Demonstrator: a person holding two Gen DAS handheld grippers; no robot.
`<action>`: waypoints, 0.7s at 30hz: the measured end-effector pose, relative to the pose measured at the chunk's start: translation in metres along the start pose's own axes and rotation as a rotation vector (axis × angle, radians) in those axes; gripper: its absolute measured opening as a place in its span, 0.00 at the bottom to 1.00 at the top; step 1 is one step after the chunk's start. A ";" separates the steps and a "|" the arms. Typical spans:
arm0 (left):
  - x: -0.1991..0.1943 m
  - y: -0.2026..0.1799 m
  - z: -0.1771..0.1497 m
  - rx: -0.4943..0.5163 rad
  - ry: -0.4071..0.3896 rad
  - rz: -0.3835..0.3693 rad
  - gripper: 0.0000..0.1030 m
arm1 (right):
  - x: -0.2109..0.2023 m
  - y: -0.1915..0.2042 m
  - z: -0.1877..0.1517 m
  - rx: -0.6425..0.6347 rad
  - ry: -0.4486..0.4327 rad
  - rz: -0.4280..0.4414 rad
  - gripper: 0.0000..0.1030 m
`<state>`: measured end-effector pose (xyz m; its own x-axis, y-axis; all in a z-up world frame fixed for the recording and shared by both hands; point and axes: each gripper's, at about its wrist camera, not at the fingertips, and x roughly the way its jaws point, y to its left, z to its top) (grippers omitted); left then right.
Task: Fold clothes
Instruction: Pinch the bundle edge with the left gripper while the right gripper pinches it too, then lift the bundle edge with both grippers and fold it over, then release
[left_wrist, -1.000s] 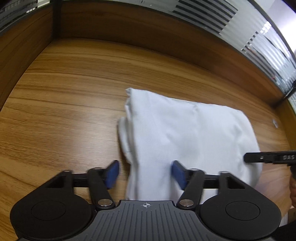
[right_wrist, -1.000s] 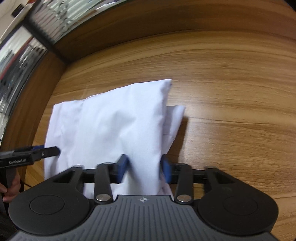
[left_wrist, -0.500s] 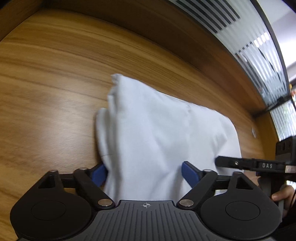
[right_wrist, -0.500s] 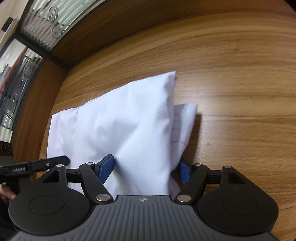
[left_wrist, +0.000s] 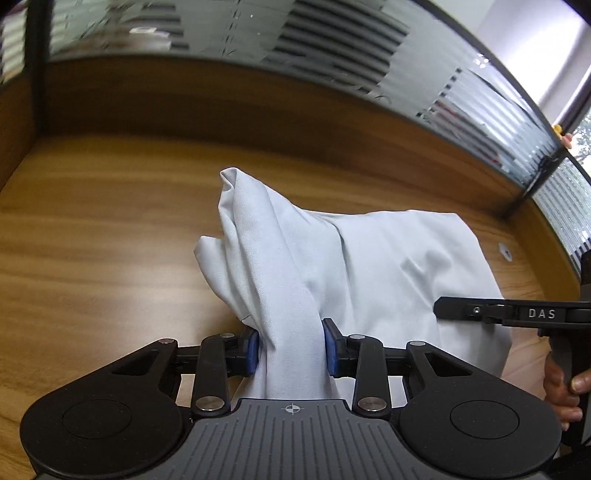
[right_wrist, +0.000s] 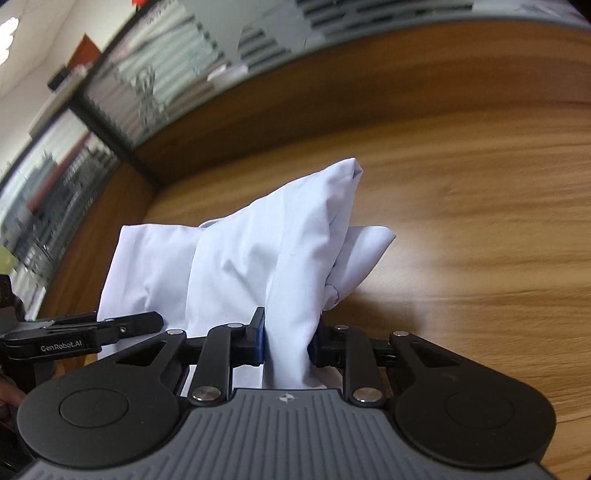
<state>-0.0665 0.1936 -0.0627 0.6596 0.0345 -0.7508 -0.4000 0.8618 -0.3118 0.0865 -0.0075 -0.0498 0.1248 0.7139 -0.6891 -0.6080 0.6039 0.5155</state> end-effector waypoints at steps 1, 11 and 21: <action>0.001 -0.012 0.001 0.006 -0.002 -0.002 0.36 | -0.010 -0.005 0.002 -0.001 -0.010 -0.001 0.24; 0.050 -0.150 0.016 0.066 0.014 -0.064 0.36 | -0.130 -0.112 0.024 0.012 -0.095 -0.056 0.24; 0.167 -0.333 0.056 0.346 0.155 -0.241 0.35 | -0.247 -0.271 0.002 0.189 -0.223 -0.174 0.24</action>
<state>0.2127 -0.0591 -0.0514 0.5940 -0.2417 -0.7673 0.0075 0.9554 -0.2952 0.2222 -0.3469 -0.0188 0.3954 0.6416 -0.6572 -0.4086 0.7637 0.4997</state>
